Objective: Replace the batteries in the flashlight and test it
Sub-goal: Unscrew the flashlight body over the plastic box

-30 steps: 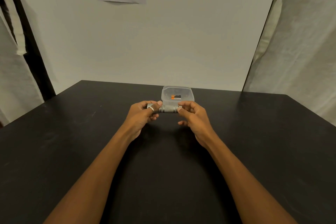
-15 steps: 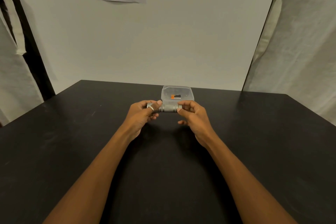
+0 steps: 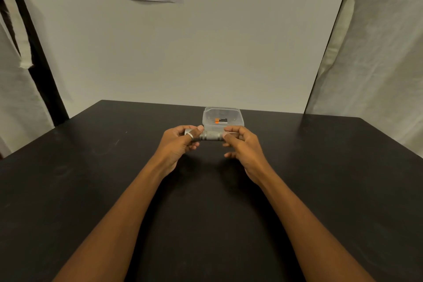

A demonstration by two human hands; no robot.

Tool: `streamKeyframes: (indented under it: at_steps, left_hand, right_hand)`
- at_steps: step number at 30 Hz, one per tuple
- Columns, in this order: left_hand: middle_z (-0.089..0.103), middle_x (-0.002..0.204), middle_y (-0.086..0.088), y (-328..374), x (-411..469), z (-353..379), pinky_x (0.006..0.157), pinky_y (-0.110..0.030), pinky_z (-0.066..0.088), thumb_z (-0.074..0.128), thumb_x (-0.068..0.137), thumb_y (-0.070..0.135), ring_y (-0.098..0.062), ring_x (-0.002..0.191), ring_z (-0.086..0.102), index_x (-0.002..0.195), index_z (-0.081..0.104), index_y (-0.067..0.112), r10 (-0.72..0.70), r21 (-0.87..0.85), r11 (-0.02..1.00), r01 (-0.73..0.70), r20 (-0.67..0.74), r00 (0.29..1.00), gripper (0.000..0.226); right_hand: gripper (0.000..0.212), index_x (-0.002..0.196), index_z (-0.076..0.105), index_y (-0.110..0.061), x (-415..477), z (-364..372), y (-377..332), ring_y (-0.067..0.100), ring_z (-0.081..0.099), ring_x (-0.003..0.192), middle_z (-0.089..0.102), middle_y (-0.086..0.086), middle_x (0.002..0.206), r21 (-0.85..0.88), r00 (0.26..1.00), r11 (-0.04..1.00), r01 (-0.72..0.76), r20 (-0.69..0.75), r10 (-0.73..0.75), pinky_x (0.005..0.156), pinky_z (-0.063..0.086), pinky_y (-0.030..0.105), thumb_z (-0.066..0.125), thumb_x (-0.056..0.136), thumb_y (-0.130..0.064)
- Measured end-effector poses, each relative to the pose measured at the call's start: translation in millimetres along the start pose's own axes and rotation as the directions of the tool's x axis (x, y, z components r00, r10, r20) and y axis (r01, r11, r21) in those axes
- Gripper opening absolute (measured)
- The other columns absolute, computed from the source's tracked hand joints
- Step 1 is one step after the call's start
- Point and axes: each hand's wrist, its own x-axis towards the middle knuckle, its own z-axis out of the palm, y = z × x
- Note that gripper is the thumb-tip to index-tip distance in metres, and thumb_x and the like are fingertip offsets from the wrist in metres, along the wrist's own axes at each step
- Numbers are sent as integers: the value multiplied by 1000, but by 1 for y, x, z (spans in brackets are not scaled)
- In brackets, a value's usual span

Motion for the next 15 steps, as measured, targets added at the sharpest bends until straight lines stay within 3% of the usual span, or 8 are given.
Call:
streamKeyframes:
  at_steps: [2,4,7,11,15]
  left_hand:
    - [74,99,-8,0,0,0,81,-32,59,76,88,34,-12,75,66,108,73,10,0,3,1000,0,0,1000,32]
    - [74,100,-8,0,0,0,82,-33,59,76,88,34,-12,75,66,109,73,9,3,6,1000,-3,3,1000,33]
    - [74,99,-8,0,0,-1,84,-35,58,76,87,35,-12,75,66,110,73,9,4,1,1000,-4,10,1000,35]
    - [75,100,-8,0,-1,-1,85,-35,58,76,87,35,-13,76,66,109,73,10,-2,-1,1000,2,7,1000,34]
    - [75,100,-8,0,0,-1,84,-34,58,76,87,35,-13,76,66,108,73,11,-3,-3,1000,3,2,1000,32]
  right_hand:
    - [20,108,70,-14,0,2,0,15,68,82,72,6,97,-29,999,999,-32,-38,31,63,55,25,61,102,-31]
    - [22,103,71,-11,0,2,1,16,67,77,72,8,89,-35,998,999,-35,-43,34,62,55,25,61,102,-30]
    - [12,108,70,-10,-1,-1,0,18,69,89,72,8,104,-2,1000,1000,2,-10,-2,65,57,26,64,100,-16]
    - [21,115,66,-12,-1,-3,-2,20,69,102,69,7,116,38,999,999,27,22,-28,70,60,29,65,96,-5]
    - [19,109,70,-12,0,1,0,16,69,86,73,7,101,19,999,999,-32,-28,33,66,57,27,63,101,-27]
